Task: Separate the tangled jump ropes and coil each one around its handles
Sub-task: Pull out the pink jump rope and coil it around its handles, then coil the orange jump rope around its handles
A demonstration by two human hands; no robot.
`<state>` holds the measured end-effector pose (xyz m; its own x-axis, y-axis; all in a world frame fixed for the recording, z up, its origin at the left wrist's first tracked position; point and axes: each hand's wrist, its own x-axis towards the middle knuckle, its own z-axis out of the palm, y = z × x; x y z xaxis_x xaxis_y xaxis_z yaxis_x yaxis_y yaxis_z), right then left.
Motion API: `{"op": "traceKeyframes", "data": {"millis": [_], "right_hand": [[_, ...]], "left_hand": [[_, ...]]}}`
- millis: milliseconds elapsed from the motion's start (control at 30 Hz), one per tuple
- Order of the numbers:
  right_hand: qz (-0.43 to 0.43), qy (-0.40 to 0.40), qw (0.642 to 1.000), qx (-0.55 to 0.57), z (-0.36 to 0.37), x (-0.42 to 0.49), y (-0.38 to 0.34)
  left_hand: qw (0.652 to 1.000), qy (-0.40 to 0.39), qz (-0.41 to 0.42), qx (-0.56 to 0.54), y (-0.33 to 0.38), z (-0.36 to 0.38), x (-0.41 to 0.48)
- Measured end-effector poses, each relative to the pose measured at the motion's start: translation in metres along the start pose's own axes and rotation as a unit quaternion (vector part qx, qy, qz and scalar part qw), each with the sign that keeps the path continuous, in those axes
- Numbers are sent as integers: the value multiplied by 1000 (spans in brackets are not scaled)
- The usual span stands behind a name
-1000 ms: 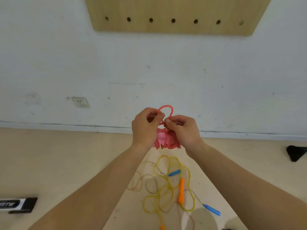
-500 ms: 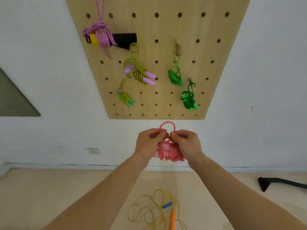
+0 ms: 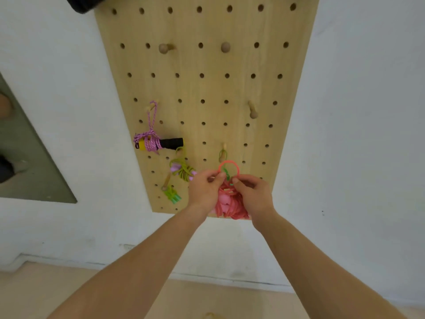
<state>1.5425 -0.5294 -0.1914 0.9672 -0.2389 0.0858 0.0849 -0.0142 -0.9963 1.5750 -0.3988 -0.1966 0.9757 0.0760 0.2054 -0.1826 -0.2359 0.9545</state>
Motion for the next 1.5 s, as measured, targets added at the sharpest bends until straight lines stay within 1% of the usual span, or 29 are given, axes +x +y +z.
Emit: {"op": "traceKeyframes", "data": {"millis": [67,167,333,400,500,700,833,900,1000,1167,1233,1300,1400,1500], "right_hand": [[-17,4,1000,8,-6,9,-19],[-23,22,999,15,-15,26,-40],[-33,95,995,21,-23,65,-65],[-28,120,992,11,-22,83,-68],[-13,152,988,-5,-19,109,-66],[-5,193,981,-14,-15,152,-62],[1,190,982,11,-16,169,-62],[3,172,985,-1,-18,178,-63],[11,154,987,-36,-23,190,-62],[-18,115,974,-193,-30,197,-64],[-14,92,969,-229,-30,197,-65],[-2,89,960,-265,-32,194,-68],[2,84,944,-318,-42,177,-75],[-3,66,916,-396,-52,160,-80]], "left_hand": [[1000,14,12,-18,21,4,10],[998,27,-2,-54,46,16,31],[995,53,-22,-80,75,41,69],[993,59,-34,-94,79,51,86],[994,62,-35,-83,74,64,113],[995,58,-38,-67,70,82,155],[997,51,-29,-51,69,88,171],[997,43,-34,-51,69,90,179],[998,1,-42,-50,70,92,190],[998,-45,9,47,80,90,193],[994,-60,24,87,84,84,189],[986,-62,53,144,84,76,186],[967,-53,93,233,85,60,172],[923,-85,143,347,89,40,151]]}}
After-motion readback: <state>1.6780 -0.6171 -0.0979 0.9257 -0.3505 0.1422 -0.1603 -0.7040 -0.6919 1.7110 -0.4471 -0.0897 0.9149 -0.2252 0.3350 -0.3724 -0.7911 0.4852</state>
